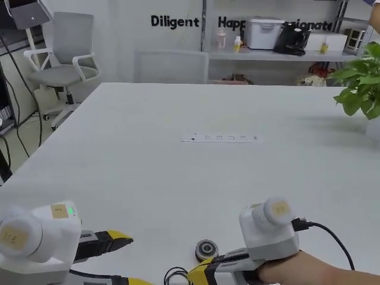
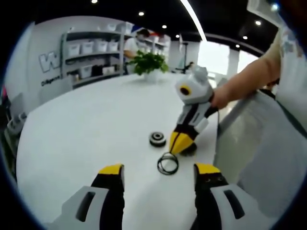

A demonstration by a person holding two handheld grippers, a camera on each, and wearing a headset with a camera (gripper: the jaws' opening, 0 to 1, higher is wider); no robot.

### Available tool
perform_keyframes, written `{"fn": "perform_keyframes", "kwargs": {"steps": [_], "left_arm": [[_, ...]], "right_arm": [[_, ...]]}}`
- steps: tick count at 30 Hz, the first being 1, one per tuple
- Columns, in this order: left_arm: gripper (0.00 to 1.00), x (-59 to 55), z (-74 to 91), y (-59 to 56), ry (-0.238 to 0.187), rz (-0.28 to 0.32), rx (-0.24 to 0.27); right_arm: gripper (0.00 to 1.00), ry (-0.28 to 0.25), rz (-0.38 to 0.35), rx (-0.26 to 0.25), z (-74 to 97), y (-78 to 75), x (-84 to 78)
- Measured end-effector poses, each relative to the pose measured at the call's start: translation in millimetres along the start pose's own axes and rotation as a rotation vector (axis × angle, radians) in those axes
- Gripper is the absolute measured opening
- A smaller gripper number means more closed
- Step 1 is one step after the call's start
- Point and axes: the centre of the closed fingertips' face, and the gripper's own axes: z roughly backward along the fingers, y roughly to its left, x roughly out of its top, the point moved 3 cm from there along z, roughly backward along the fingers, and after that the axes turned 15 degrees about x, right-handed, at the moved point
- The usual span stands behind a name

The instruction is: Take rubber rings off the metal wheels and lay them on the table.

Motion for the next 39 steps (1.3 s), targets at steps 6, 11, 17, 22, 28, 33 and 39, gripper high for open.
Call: {"fn": "perform_keyframes", "kwargs": {"steps": [6,11,17,22,28,33,39], "left_arm": [[0.60,-2.0,0.1,-0.9,0.005,0.002,-0.002],[0.60,-3.9,-0.4,-1.8,0.014,0.000,-0.007],[0.59,-1.8,-1.5,-1.9,0.013,0.000,-0.009],[0.59,-0.4,-3.1,-1.9,0.015,-0.001,-0.012],[0.59,2.7,-5.8,-1.5,0.013,-0.003,-0.015],[0.59,6.7,-9.1,-0.3,0.008,0.001,-0.016],[0.59,11.7,-13.1,2.3,0.006,-0.009,-0.019]], "right_arm": [[0.01,0.012,0.003,-0.020,-0.6,-2.6,-3.2],[0.03,0.016,0.003,-0.020,0.0,-3.4,-4.2],[0.08,0.020,0.019,-0.024,2.1,-3.0,-3.8],[0.11,-0.004,0.029,-0.016,6.3,-0.6,2.8],[0.18,-0.034,0.041,-0.032,13.9,-2.7,11.7],[0.20,-0.064,0.060,-0.049,22.5,-4.7,20.8],[0.23,-0.091,0.088,-0.078,34.3,-10.1,30.1]]}}
